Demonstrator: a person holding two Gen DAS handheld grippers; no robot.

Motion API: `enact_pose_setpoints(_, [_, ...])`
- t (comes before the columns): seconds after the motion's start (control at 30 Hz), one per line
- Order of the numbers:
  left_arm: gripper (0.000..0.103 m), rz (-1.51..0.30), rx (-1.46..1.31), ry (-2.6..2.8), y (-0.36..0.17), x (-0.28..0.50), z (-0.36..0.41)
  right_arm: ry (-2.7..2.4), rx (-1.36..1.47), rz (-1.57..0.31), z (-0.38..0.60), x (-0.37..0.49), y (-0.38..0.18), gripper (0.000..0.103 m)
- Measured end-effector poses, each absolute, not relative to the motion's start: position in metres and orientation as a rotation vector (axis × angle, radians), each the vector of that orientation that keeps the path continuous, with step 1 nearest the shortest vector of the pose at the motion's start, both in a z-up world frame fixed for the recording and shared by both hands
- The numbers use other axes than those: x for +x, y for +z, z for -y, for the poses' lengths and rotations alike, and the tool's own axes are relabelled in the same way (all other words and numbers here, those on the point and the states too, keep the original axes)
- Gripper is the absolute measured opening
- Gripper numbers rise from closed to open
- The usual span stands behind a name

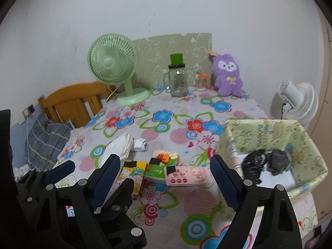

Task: Organize soft objects
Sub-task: 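Withdraw both tools from the box back toward the table items, then grasp the white cloth with left tool while right grasps green snack packet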

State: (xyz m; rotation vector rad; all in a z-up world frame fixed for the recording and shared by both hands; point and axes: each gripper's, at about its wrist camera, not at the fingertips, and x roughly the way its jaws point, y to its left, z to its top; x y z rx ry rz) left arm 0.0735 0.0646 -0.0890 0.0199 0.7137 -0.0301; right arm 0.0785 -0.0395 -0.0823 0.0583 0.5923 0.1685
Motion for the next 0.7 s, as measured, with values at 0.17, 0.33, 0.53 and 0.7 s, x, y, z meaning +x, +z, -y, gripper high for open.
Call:
enact_pose_setpoints(0.17, [0.094, -0.745, -0.001, -0.018, -0.102, 0.085, -0.074, 0.178, 0.05, -0.624, 0.031, 0.091, -0.094, 0.088])
enact_pose_setpoints(0.33, [0.091, -0.778, -0.016, -0.015, -0.116, 0.095, -0.078, 0.179, 0.043, -0.662, 0.026, 0.103, -0.108, 0.085])
enact_pose_setpoints(0.53, [0.084, -0.817, -0.046, 0.019, -0.13, 0.109, -0.092, 0.19, 0.048, -0.714, 0.019, 0.12, -0.124, 0.082])
enact_pose_setpoints(0.7, [0.077, -0.833, -0.063, 0.049, -0.134, 0.121, -0.103, 0.193, 0.058, -0.731, 0.014, 0.133, -0.129, 0.081])
